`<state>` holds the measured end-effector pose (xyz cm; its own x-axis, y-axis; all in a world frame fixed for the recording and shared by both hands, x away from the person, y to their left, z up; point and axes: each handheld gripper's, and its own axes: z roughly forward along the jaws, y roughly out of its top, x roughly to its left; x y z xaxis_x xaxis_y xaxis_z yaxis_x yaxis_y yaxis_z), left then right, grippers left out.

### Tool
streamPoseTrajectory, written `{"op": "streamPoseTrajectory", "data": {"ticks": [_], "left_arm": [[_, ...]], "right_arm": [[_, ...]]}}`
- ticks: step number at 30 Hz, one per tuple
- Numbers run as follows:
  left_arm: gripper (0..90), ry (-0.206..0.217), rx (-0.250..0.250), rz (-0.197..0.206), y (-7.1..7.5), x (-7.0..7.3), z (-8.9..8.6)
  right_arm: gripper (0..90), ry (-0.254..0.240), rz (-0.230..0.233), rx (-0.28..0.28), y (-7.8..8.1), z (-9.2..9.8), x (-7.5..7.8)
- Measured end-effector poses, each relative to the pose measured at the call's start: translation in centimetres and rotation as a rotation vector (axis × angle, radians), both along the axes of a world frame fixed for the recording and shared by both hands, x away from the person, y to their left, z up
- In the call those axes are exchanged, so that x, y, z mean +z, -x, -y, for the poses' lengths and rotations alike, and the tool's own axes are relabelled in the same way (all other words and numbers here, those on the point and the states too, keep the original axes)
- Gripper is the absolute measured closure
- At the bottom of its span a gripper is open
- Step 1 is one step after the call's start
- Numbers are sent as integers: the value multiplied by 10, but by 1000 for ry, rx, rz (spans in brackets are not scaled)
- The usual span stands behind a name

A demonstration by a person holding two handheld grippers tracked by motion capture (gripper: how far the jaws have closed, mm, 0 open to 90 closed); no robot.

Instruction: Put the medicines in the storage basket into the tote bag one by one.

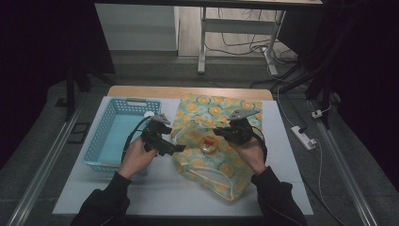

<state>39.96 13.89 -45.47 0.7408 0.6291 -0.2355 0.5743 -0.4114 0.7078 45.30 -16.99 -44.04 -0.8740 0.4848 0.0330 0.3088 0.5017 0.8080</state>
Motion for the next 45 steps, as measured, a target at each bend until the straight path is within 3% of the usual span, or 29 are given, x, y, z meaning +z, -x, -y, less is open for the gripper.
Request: {"op": "streamPoseTrajectory", "data": {"ticks": [14,20,26,31,36,45], "left_arm": [[0,-31,118,26,4,8,-54],[0,-34,201,1,2,3,-78],[0,-59,268,1,-1,-4,-90],[0,-124,331,6,-1,-7,-96],[1,-138,338,-11,-5,-15,-101],[0,-237,321,-65,-17,-35,-101]], "right_arm": [[900,-3,2,0,0,2,1],[900,-2,2,1,1,1,1],[900,-3,5,4,1,1,2],[900,-3,1,2,1,1,1],[900,-4,-1,6,2,-1,1],[900,5,-7,12,2,-3,-1]]}}
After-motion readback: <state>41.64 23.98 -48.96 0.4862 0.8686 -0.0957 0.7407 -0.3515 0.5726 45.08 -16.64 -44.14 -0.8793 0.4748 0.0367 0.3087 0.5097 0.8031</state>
